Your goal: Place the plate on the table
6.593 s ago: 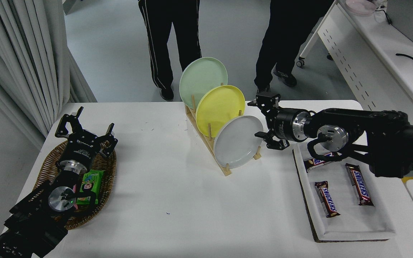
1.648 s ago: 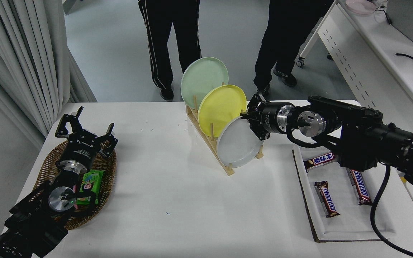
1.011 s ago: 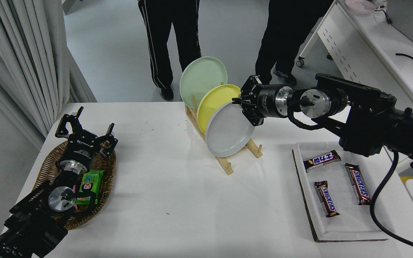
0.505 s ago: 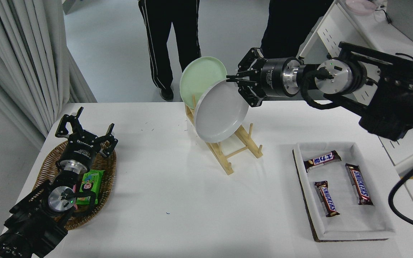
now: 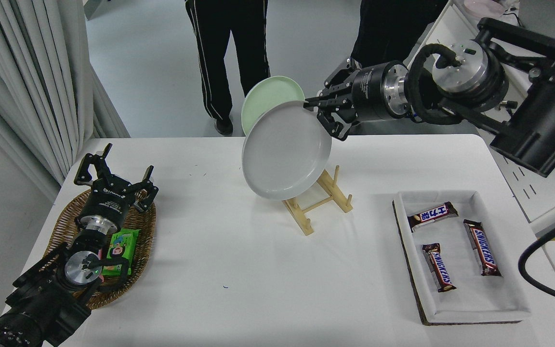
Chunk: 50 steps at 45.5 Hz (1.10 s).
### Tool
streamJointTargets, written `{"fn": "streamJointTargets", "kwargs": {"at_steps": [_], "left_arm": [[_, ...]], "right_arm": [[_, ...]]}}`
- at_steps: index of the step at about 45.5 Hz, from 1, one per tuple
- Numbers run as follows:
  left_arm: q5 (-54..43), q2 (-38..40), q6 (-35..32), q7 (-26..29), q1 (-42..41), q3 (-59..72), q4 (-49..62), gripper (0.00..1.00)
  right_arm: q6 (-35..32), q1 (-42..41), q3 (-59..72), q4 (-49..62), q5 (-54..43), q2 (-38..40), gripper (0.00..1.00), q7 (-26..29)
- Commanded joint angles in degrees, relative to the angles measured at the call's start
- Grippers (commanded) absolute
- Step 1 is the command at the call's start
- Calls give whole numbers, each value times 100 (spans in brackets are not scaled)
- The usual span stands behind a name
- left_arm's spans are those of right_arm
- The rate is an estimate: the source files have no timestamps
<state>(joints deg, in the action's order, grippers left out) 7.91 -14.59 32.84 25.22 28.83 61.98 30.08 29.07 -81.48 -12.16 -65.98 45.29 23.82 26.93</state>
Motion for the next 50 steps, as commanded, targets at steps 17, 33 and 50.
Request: {"fn": "streamJointTargets", "kwargs": {"at_steps": [17, 33, 50], "left_arm": [[0, 0, 3, 1, 0, -2, -2, 100], [0, 0, 3, 1, 0, -2, 7, 100], [0, 0, 3, -8, 0, -2, -2, 100]], "right_arm": [[1593, 1274, -93, 252, 595, -1063, 0, 58], [1593, 1846, -111, 999, 929, -1503, 0, 94], [1593, 2057, -225, 1685, 1465, -1626, 0, 85]]}}
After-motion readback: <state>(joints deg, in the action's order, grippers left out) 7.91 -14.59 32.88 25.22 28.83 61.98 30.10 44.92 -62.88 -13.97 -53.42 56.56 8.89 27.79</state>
